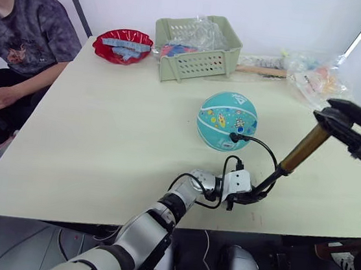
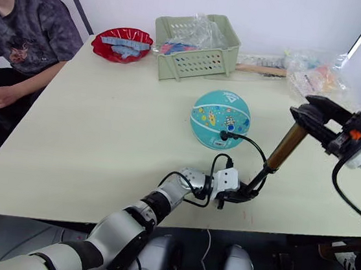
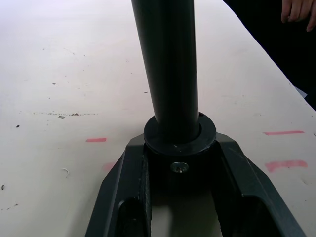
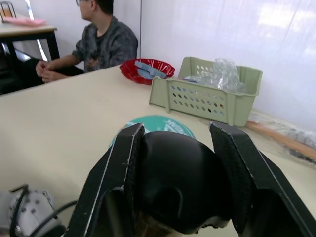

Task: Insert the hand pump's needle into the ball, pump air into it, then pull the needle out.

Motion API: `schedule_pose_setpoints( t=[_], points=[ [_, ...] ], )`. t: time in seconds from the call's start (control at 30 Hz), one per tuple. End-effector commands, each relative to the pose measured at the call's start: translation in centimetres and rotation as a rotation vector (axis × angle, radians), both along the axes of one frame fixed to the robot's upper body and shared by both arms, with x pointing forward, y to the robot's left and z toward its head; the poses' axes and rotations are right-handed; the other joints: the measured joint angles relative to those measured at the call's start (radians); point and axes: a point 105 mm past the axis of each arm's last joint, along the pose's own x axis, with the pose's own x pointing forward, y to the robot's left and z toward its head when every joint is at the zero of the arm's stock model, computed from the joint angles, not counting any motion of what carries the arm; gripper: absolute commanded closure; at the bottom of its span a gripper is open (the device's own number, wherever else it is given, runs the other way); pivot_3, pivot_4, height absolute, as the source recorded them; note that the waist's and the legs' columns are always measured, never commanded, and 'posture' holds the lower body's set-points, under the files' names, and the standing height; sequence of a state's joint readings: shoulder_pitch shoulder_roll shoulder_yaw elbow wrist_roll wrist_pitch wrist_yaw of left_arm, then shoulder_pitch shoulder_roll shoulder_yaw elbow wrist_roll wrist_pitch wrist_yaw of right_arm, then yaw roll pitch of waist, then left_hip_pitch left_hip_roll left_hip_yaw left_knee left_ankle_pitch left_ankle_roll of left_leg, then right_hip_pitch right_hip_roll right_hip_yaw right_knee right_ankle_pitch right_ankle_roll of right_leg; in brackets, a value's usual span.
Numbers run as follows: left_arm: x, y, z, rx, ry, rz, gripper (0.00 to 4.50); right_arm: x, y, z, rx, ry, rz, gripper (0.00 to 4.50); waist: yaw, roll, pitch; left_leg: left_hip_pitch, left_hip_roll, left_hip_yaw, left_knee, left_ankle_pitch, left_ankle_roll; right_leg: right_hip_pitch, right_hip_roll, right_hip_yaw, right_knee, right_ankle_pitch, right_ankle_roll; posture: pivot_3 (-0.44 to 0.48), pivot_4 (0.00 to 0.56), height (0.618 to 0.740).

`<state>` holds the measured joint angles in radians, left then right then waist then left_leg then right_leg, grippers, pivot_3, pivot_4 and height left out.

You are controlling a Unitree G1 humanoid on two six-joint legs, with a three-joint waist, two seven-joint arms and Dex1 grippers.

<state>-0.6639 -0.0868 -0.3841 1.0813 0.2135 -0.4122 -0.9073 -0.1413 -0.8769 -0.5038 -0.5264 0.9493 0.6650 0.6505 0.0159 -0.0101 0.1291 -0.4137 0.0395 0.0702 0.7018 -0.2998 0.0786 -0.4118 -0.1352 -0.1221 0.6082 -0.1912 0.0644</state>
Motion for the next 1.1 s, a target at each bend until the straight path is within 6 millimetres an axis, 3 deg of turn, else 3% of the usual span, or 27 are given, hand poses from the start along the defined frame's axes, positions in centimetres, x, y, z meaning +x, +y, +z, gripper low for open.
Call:
schedule_pose_setpoints(
  t=[0.03,0.27,0.43,0.53,0.57,0.73,0.9,1.0,1.1],
  points=[
    [-1.7,2.2,-4.1,0.153,0.099,0.001,3.37,0.4,0.4,-6.5,-0.069,0.129,-0.015,2.90,-0.002,-0.005,-0.005,0.001,0.000,0.000,0.000,0.000,0.000,0.000,0.000,0.000,0.000,0.000,0.000,0.000,0.150,0.740],
    [-1.6,2.4,-4.2,0.157,0.096,0.008,3.37,-0.3,2.1,-13.9,-0.115,0.251,-0.011,2.90,-0.003,-0.012,-0.014,0.005,0.002,0.000,0.000,0.000,0.000,0.003,0.001,0.001,0.000,-0.004,-0.001,0.000,0.150,0.740],
    [-1.5,2.4,-4.2,0.158,0.095,0.009,3.37,-0.9,3.6,-16.9,-0.115,0.299,0.003,2.90,-0.003,-0.013,-0.016,0.007,0.004,0.000,0.000,0.000,-0.001,0.005,0.002,0.000,0.000,-0.004,-0.002,0.000,0.150,0.740],
    [-1.5,2.5,-4.2,0.159,0.094,0.009,3.37,-1.1,4.2,-17.0,-0.106,0.295,0.012,2.90,-0.004,-0.011,-0.017,0.008,0.005,0.000,-0.001,-0.001,-0.001,0.005,0.002,0.001,0.000,-0.004,-0.003,0.000,0.150,0.740],
    [-1.5,2.5,-4.2,0.160,0.093,0.008,3.37,-1.1,4.3,-16.8,-0.104,0.286,0.016,2.90,-0.005,-0.012,-0.017,0.009,0.005,0.001,-0.001,-0.001,-0.002,0.005,0.002,0.001,0.000,-0.004,-0.003,0.000,0.150,0.740],
    [-1.5,2.5,-4.2,0.163,0.091,0.004,3.37,-0.3,5.0,-11.6,-0.024,0.154,0.064,2.90,-0.004,-0.009,-0.015,0.013,0.007,0.001,-0.001,-0.002,-0.004,0.008,0.003,0.001,0.000,-0.005,-0.002,0.000,0.150,0.740],
    [-1.5,2.5,-4.2,0.161,0.093,0.004,3.37,0.7,3.1,-5.3,0.000,0.018,0.039,2.90,-0.002,0.000,-0.004,0.011,0.006,0.002,-0.001,-0.002,-0.004,0.007,0.002,0.002,0.000,-0.004,-0.005,0.000,0.150,0.740],
    [-1.6,2.5,-4.2,0.160,0.095,0.004,3.37,0.8,2.1,-3.5,-0.013,-0.011,0.026,2.90,-0.001,0.004,0.000,0.008,0.003,0.002,-0.001,-0.002,-0.003,0.004,0.001,0.002,0.000,-0.003,-0.005,0.000,0.150,0.740],
    [-1.6,2.4,-4.1,0.158,0.092,0.004,3.37,0.5,0.9,0.6,-0.022,-0.090,0.031,2.90,-0.001,0.006,0.001,0.004,0.002,0.001,0.000,-0.002,-0.003,0.001,0.001,0.002,0.000,-0.003,-0.005,0.000,0.150,0.740]
  ],
)
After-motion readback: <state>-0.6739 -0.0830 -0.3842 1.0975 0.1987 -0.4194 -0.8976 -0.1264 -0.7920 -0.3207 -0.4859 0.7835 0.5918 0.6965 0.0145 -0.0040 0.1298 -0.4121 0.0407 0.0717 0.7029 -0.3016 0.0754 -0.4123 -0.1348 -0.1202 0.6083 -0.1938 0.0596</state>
